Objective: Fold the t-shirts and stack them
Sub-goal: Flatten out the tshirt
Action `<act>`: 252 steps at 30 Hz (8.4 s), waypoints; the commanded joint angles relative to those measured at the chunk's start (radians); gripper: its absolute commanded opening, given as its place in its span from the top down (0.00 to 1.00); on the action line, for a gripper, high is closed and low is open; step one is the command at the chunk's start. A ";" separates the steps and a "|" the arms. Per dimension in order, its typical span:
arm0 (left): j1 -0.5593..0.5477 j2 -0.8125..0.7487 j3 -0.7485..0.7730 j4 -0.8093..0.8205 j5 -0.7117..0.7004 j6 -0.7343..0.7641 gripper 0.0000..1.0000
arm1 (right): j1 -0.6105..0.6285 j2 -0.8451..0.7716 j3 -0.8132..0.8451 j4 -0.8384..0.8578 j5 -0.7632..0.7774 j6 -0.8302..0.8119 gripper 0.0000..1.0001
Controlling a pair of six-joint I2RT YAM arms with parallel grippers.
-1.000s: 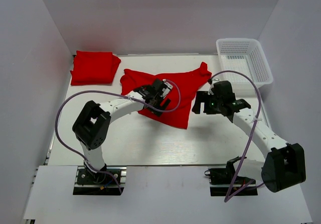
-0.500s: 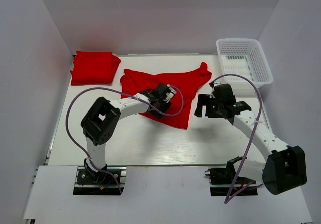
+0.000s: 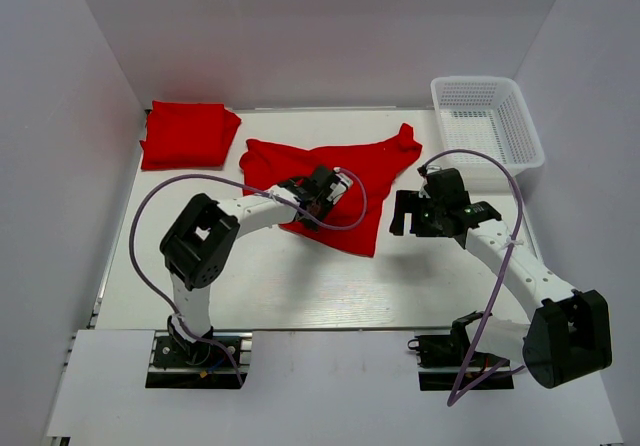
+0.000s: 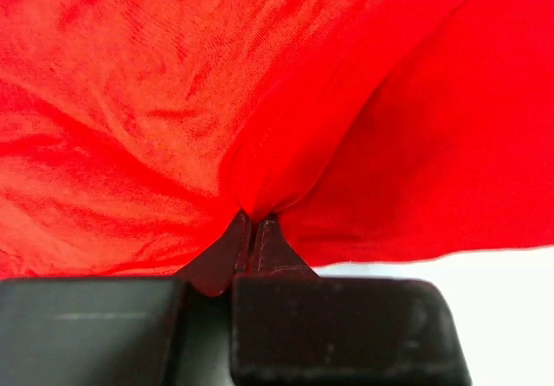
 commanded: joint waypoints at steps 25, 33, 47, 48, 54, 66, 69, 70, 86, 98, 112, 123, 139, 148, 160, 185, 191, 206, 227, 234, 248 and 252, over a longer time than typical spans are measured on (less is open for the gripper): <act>0.039 -0.221 0.190 -0.148 -0.050 -0.317 1.00 | 0.120 0.292 0.015 0.160 -0.108 0.134 0.14; 0.040 -0.241 0.148 -0.139 -0.048 -0.351 1.00 | 0.186 0.410 0.060 0.195 -0.043 0.178 0.16; 0.058 -0.280 0.139 -0.130 -0.065 -0.360 1.00 | 0.247 0.531 0.106 0.207 0.102 0.258 1.00; 0.058 -0.280 0.139 -0.140 -0.065 -0.360 1.00 | 0.248 0.536 0.124 0.198 0.115 0.260 1.00; 0.076 -0.300 0.254 -0.188 -0.154 -0.360 1.00 | 0.237 0.364 0.135 0.172 0.322 0.231 1.00; 0.162 -0.325 0.654 -0.370 -0.454 -0.351 1.00 | 0.154 0.022 0.329 0.121 0.719 0.011 1.00; 0.171 -0.384 0.664 -0.348 -0.525 -0.317 1.00 | 0.114 -0.035 0.376 0.124 0.806 -0.058 1.00; 0.182 -0.402 0.664 -0.337 -0.557 -0.282 1.00 | 0.099 -0.047 0.400 0.132 0.820 -0.076 1.00; 0.191 -0.792 0.617 -0.220 -0.795 -0.156 1.00 | 0.017 -0.250 0.644 0.427 1.095 -0.541 1.00; 0.178 -0.841 0.665 -0.268 -0.605 -0.164 1.00 | 0.024 -0.290 0.704 0.439 1.041 -0.616 1.00; 0.280 -0.355 0.381 -0.289 -0.530 -0.434 1.00 | -0.015 0.117 0.493 0.410 0.951 -0.362 1.00; 0.490 0.300 0.744 -0.367 -0.358 -0.478 1.00 | -0.108 0.693 0.784 0.345 0.865 -0.267 1.00; 0.587 0.458 0.861 -0.196 -0.048 -0.332 0.62 | -0.127 1.056 1.206 0.279 0.807 -0.371 0.90; 0.596 0.274 0.820 -0.193 0.113 -0.219 0.00 | -0.122 0.984 1.212 0.250 0.782 -0.336 0.10; 0.576 -0.175 0.370 -0.239 0.205 -0.269 0.00 | -0.122 0.602 0.777 0.083 0.484 -0.182 0.10; 0.596 -0.682 -0.571 -0.099 0.183 -0.613 0.03 | -0.095 -0.012 0.048 0.076 0.110 -0.030 0.10; 0.596 -0.594 -0.571 -0.053 0.184 -0.636 0.07 | -0.093 -0.020 0.052 0.062 0.119 -0.027 0.10; 0.576 -0.544 -0.708 -0.010 0.121 -0.674 0.48 | -0.093 0.000 0.042 0.060 0.159 -0.023 0.10; 0.576 -0.589 -0.697 0.081 0.165 -0.628 1.00 | -0.070 -0.006 -0.082 0.014 0.095 0.037 0.10; 0.576 -0.686 -0.697 0.051 0.184 -0.618 1.00 | -0.027 0.074 -0.112 0.080 0.154 0.158 0.10; 0.576 -0.723 -0.726 0.031 0.220 -0.618 1.00 | -0.015 0.207 -0.148 0.186 0.316 0.463 0.10; 0.576 -0.732 -0.726 0.022 0.220 -0.609 1.00 | -0.009 0.235 -0.167 0.198 0.352 0.535 0.10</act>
